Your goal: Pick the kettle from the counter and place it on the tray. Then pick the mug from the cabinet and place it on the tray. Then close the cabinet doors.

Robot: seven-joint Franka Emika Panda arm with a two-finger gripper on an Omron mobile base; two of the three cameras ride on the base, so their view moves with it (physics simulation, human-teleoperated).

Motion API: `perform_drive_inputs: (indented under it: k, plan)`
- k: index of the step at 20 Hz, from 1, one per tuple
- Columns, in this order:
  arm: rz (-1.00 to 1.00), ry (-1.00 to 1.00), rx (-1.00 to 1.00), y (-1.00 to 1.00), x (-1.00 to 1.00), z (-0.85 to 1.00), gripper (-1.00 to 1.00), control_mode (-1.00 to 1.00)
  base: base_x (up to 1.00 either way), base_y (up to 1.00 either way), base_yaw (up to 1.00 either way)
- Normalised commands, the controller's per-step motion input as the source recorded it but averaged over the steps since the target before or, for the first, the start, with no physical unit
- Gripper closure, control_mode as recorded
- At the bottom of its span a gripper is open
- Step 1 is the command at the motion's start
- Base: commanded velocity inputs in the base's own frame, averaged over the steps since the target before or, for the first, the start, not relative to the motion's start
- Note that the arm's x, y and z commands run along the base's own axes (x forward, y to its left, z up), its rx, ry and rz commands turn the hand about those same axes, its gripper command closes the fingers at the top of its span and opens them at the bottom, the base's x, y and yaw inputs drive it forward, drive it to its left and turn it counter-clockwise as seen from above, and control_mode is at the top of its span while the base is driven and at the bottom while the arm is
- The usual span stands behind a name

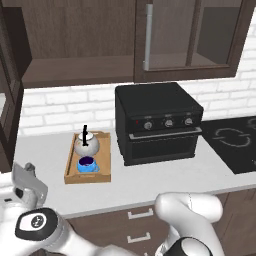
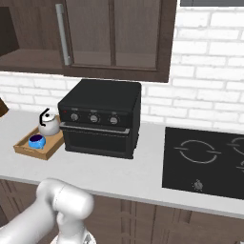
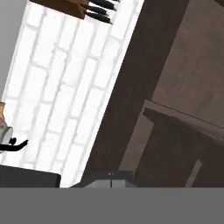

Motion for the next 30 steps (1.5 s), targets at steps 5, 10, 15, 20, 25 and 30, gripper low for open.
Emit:
perform_drive_inputs:
  k: [5,10,15,20,25,30]
  plan:
    - [0.08,-0.3,-0.19,0.48,0.21,0.39,1.0,-1.0,0.0,0.0,0.0]
    - [0.04,-0.19,-0.16,0.46,0.04,0.29,1.0,-1.0,0.0,0.0,0.0]
    - [0.0,-0.01,-0.04,0.4,0.0,0.31,1.0,-1.0,0.0,0.0,0.0]
    - [-0.02,-0.01,0.0,0.22,0.0,0.5,1.0,-1.0,0.0,0.0,0.0]
    - [-0.08,-0.09,0.0,0.22,0.07,0.39,1.0,-1.0,0.0,0.0,0.0]
    - [-0.1,-0.24,0.0,0.24,0.42,0.14,1.0,-1.0,0.0,0.0,0.0]
